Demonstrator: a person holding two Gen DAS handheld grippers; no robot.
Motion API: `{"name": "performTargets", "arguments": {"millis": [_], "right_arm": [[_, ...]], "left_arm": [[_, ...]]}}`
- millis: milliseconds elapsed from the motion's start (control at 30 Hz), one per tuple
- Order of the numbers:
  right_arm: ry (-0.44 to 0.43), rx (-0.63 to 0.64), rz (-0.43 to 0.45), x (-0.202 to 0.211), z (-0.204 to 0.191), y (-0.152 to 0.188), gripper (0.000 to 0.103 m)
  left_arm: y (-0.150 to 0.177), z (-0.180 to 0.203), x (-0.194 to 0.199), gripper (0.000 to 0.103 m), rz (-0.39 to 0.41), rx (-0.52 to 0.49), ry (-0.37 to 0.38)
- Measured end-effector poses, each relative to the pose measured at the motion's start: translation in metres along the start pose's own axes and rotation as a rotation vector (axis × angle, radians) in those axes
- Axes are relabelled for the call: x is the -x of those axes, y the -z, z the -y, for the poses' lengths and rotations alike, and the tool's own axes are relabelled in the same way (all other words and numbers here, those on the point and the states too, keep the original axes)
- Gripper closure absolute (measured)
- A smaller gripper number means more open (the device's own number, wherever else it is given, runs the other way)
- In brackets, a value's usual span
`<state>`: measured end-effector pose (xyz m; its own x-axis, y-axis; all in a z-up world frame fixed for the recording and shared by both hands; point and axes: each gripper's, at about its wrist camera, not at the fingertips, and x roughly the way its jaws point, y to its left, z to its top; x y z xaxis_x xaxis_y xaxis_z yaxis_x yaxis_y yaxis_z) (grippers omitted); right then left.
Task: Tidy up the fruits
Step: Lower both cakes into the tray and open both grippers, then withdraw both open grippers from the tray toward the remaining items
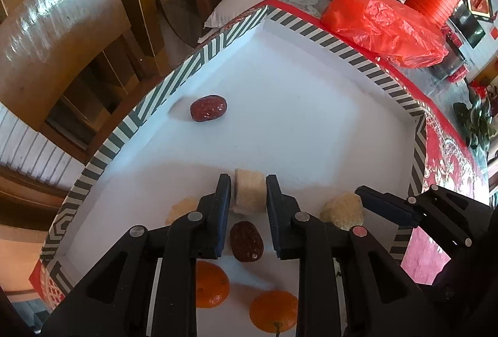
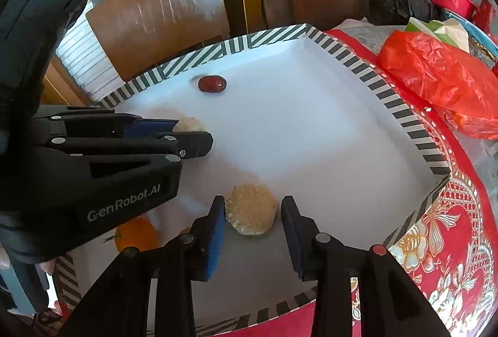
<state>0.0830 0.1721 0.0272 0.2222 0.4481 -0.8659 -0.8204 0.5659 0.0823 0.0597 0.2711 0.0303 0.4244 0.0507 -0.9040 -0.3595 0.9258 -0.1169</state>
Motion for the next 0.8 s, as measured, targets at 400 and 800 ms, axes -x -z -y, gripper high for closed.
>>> {"name": "performTargets", "arguments": {"millis": [400,800], "right_arm": [[0.032,-0.052,0.090,0.041,-0.006,0.022,0.061],[0.049,-0.114,0.165,0.069,-0.014,0.050,0.060]], "left_arm": [[0.021,0.002,0.038,0.054,0.108,0.000,-0.032],[0.053,0.011,0.071,0.054,0.192,0.012,-0.047]]}}
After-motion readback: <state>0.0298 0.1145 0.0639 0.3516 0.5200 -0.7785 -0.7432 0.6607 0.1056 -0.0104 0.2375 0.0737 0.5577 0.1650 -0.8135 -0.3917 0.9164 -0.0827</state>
